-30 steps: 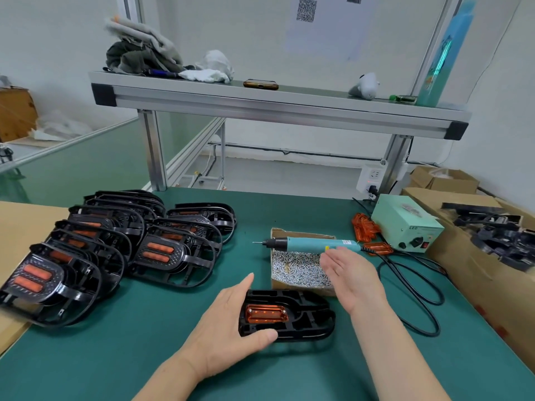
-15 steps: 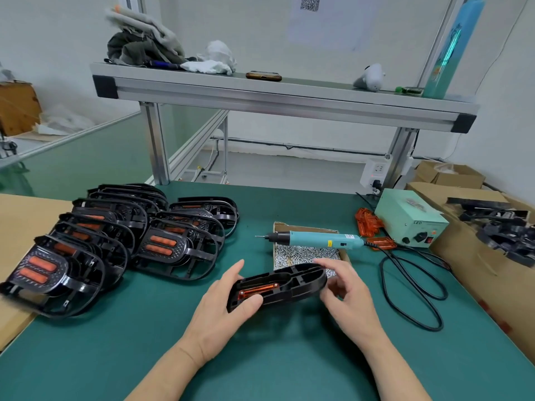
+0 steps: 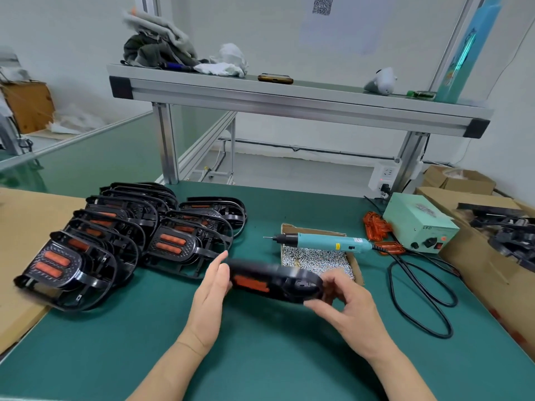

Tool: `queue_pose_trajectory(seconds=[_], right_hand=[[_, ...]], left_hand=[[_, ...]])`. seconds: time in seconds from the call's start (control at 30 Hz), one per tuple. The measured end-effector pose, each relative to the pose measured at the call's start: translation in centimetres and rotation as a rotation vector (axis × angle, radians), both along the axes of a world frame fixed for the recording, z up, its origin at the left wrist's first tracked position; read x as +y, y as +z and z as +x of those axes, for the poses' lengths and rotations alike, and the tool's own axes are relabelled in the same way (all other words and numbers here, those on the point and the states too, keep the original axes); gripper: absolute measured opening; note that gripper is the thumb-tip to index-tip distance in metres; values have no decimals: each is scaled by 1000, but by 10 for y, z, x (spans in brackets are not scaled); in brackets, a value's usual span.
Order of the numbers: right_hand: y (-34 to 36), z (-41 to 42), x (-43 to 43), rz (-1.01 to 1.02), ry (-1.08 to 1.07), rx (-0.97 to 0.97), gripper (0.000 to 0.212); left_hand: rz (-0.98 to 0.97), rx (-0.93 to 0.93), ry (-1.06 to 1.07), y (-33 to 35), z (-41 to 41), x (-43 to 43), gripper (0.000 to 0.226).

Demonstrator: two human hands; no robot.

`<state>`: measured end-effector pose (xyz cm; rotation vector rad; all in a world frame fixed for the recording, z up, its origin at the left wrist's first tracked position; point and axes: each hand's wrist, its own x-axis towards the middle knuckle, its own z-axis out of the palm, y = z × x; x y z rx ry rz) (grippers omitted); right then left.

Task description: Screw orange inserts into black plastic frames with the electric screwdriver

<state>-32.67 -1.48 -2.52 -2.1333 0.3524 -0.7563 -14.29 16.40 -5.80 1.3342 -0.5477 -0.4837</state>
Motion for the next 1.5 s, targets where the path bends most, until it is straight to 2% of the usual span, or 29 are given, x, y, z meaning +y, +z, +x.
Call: queue_pose_trajectory(seconds=[0.13, 0.2, 0.27, 0.43, 0.63, 0.77, 0.87, 0.93, 1.0, 1.1, 1.2, 1.37, 1.5], right_hand=[[3, 8, 4, 70, -55, -9, 15], [1, 14, 4, 172, -99, -38, 23], [0, 21, 6, 255, -122, -80, 29], [0, 51, 18, 502, -195, -193, 12], [8, 99, 45, 777, -121, -164, 16], [2, 130, 69, 771, -101, -97, 19], [-7, 146, 83, 740, -108, -39, 22], [-12, 152, 88, 723, -111, -5, 24], [-15, 157, 91, 708, -107, 22, 25], [-16, 164, 95, 712, -93, 48, 23], [-19, 167, 100, 759, -47, 78, 23], [-25, 172, 100, 780, -37, 68, 11], [-22, 174, 92, 612, -77, 130, 13]], left_hand=[[33, 14, 15, 3, -2, 1, 74], [71, -36, 69, 6, -5, 3, 76], [98, -81, 153, 11, -8, 4, 68], [218, -208, 372, 17, -17, 16, 27], [495, -411, 395, 4, -8, 44, 27], [453, -453, 393, 0, -11, 51, 22], [423, -512, 526, 3, -9, 51, 23], [439, -563, 638, 4, -7, 51, 30], [477, -533, 671, 4, -5, 50, 46], [517, -375, 583, 6, -2, 49, 62], [593, -336, 487, 8, 5, 47, 64], [788, -487, 438, 7, 18, 42, 70], [880, -607, 460, 0, 20, 40, 72]])
